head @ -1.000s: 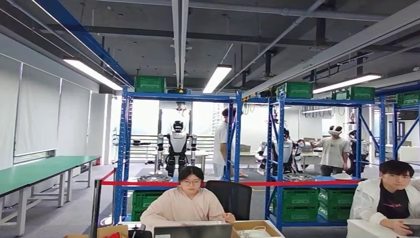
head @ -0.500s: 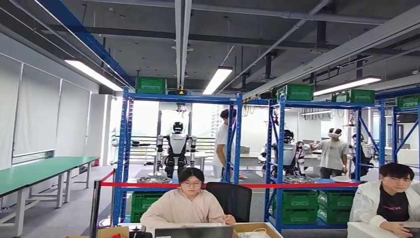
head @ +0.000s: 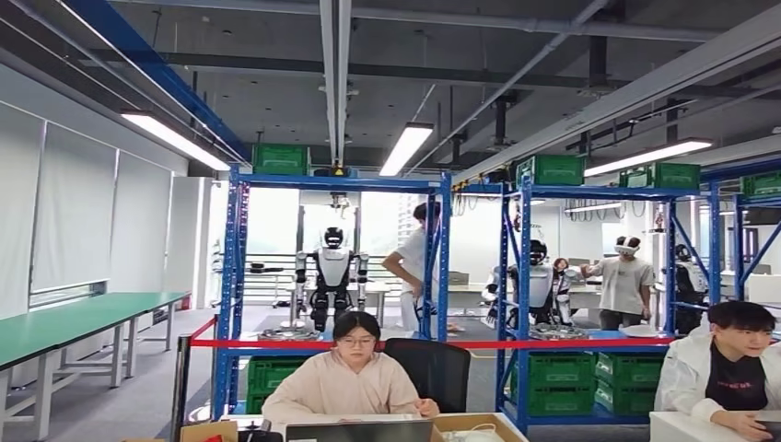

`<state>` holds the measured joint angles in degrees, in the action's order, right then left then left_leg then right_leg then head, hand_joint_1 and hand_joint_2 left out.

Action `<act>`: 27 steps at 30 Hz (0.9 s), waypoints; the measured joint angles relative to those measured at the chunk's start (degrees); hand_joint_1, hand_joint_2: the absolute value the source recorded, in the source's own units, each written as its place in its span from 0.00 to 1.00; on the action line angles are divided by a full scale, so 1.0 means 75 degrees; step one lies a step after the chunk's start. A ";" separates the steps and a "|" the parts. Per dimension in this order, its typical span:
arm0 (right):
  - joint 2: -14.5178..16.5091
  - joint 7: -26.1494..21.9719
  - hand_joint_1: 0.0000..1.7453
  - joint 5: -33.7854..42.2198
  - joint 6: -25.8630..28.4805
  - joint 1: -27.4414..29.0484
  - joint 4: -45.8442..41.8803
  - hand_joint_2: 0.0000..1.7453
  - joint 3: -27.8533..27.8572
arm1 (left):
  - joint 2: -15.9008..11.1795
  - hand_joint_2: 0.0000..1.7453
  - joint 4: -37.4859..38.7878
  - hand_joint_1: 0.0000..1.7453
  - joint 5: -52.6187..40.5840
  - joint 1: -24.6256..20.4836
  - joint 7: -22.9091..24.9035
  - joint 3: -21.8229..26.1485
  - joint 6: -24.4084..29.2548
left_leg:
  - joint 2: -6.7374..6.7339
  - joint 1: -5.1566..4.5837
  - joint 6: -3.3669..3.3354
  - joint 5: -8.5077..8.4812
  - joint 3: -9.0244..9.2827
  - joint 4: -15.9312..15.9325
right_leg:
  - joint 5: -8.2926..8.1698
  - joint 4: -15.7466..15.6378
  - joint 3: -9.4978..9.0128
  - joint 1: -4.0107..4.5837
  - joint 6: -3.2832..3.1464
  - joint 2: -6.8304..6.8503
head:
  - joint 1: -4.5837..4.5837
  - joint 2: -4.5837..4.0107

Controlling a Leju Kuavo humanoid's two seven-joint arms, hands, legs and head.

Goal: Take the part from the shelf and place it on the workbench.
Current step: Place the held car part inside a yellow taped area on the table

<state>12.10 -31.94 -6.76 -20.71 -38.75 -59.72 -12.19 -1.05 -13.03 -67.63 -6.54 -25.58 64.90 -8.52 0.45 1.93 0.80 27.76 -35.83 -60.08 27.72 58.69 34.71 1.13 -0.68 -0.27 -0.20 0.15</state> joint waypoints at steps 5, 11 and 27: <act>-0.0159 -0.0189 0.00 0.2053 -0.0682 0.1765 -0.3250 0.00 0.0588 | -0.0041 0.00 0.0000 0.00 0.0177 0.0193 -0.0196 0.0106 -0.0033 | -0.0024 -0.0038 0.0012 0.0951 -0.0659 -0.1618 | -0.0042 -0.0132 -0.0085 -0.0021 -0.0153 0.0024 | 0.0000 -0.0002; -0.0255 -0.0686 0.00 0.1766 -0.0850 0.3409 -0.5488 0.00 0.0886 | -0.0080 0.00 0.0000 0.00 0.0322 0.0327 -0.0311 0.0272 0.0006 | -0.0019 -0.0029 0.0046 0.0211 0.0022 -0.0363 | 0.0049 0.0038 -0.0047 -0.0016 -0.0057 -0.0054 | -0.0002 -0.0002; -0.0298 -0.1048 0.00 0.1378 -0.1025 0.5516 -0.6717 0.00 0.1142 | -0.0068 0.00 -0.0003 0.00 0.0464 0.0433 -0.0279 0.0636 0.0151 | -0.0073 -0.0092 -0.0164 -0.0261 -0.0217 -0.0057 | 0.0794 -0.0060 -0.1044 -0.0103 0.0196 -0.0019 | -0.0004 -0.0002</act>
<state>9.86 -39.80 3.57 -28.39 2.62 -110.10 -3.62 -1.56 -13.05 -64.14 -3.29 -27.68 69.67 -7.39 -0.10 1.24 -0.42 25.81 -37.46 -60.51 33.68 58.23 26.88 0.35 0.79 -0.41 -0.22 0.13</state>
